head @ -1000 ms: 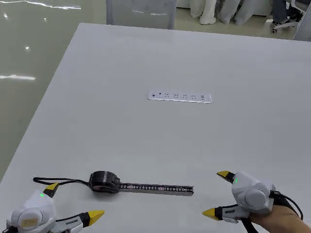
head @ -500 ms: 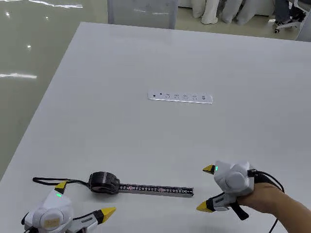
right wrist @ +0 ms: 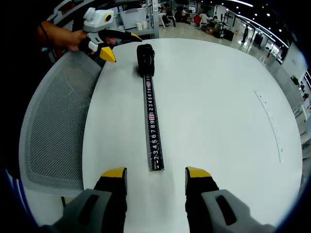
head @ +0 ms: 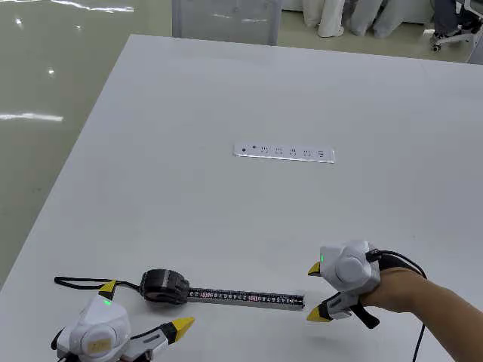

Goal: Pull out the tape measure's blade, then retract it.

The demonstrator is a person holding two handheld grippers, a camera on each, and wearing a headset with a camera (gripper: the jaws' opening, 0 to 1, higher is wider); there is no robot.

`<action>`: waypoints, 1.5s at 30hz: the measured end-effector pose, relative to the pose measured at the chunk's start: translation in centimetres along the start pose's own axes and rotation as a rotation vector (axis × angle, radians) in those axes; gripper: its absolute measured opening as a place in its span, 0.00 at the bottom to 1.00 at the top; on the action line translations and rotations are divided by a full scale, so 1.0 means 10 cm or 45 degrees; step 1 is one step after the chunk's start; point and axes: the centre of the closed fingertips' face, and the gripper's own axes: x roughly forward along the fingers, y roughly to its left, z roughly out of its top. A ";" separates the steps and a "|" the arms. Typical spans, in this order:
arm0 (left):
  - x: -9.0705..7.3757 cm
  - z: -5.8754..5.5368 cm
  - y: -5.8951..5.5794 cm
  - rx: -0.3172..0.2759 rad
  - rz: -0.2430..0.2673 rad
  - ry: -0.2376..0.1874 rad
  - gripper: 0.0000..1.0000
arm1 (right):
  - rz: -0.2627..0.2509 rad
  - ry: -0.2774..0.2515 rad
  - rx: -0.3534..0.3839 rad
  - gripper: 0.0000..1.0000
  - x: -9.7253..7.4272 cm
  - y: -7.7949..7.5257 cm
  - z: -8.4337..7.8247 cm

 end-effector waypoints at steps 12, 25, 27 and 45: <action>0.08 0.01 0.01 -0.068 0.050 -0.017 1.00 | 0.089 0.072 0.007 0.38 0.26 0.01 -0.07; 0.16 0.00 -0.04 -0.086 0.045 -0.018 1.00 | 0.114 0.118 0.027 0.30 0.42 0.00 -0.17; 0.16 0.01 -0.04 -0.088 0.043 -0.018 1.00 | 0.108 0.115 0.020 0.28 0.41 -0.01 -0.15; 0.21 0.00 -0.04 -0.121 0.061 -0.008 1.00 | 0.048 0.160 -0.021 0.15 0.44 -0.03 -0.20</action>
